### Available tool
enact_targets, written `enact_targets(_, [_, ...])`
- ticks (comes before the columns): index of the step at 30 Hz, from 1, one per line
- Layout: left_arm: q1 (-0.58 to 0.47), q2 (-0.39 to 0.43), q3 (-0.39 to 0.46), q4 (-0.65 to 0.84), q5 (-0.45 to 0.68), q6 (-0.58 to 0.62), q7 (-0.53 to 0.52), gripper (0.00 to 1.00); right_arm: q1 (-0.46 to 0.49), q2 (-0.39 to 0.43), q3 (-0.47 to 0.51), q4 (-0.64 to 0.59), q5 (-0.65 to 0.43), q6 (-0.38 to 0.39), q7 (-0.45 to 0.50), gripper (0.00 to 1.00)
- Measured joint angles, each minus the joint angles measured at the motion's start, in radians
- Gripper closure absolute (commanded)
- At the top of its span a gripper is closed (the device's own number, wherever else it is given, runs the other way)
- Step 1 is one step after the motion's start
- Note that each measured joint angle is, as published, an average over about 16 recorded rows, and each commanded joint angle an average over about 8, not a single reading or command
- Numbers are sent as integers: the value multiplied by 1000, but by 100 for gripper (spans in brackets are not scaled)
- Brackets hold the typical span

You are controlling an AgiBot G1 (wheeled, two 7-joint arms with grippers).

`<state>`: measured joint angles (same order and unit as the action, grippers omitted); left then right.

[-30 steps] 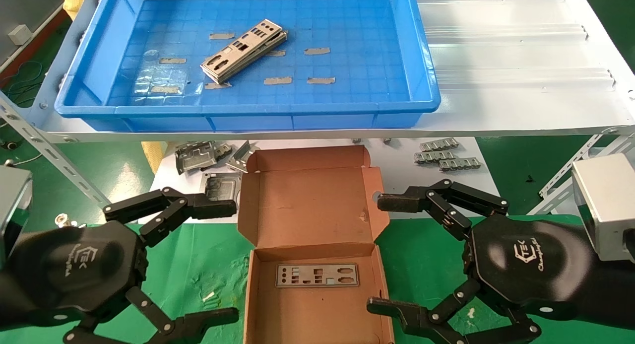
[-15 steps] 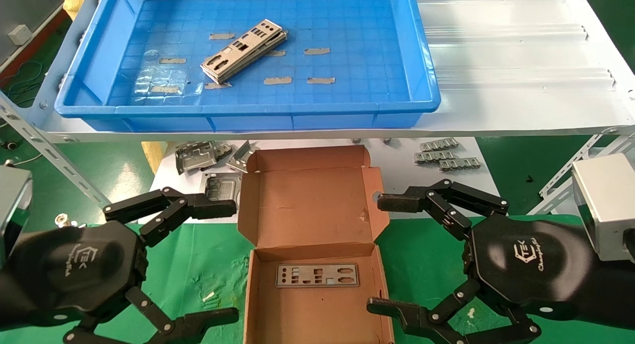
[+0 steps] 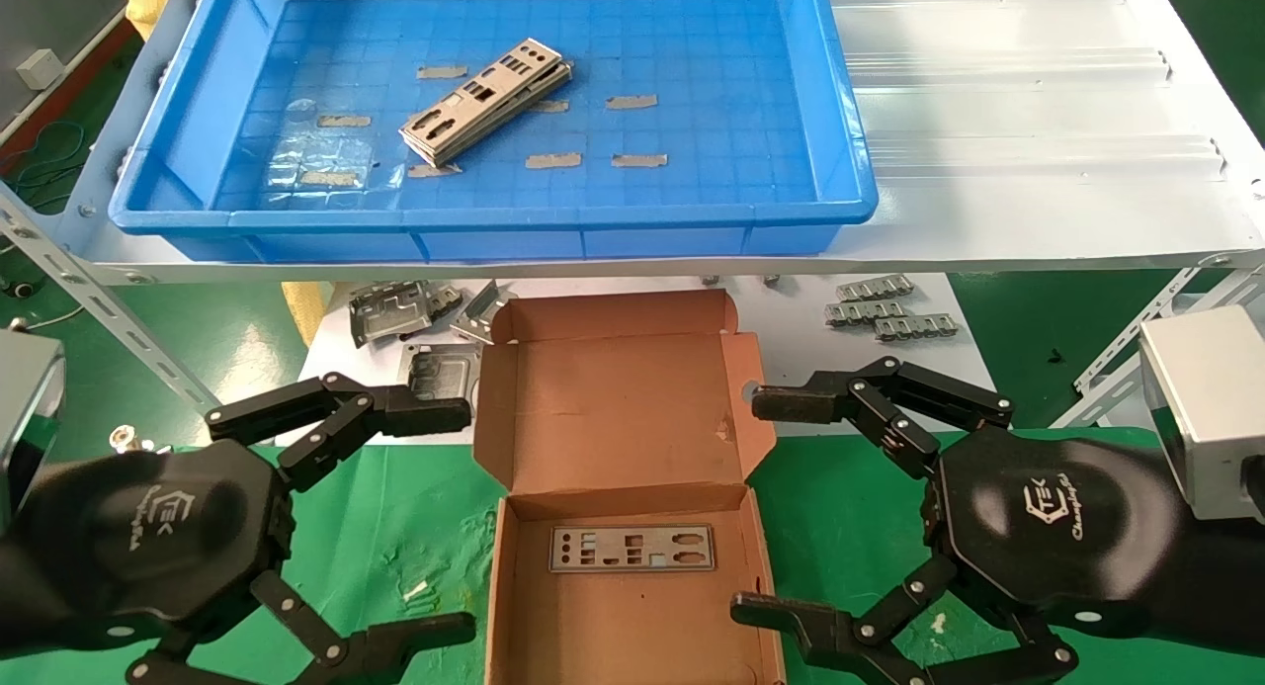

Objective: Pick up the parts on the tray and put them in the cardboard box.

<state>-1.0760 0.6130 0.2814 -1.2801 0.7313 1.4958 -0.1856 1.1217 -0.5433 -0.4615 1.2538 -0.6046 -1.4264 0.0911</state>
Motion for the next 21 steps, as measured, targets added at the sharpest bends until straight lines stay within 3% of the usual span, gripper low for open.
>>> enact_targets(21, [0,0,0,0,0,0,0,0,0,0,0,0,0,0,0,0])
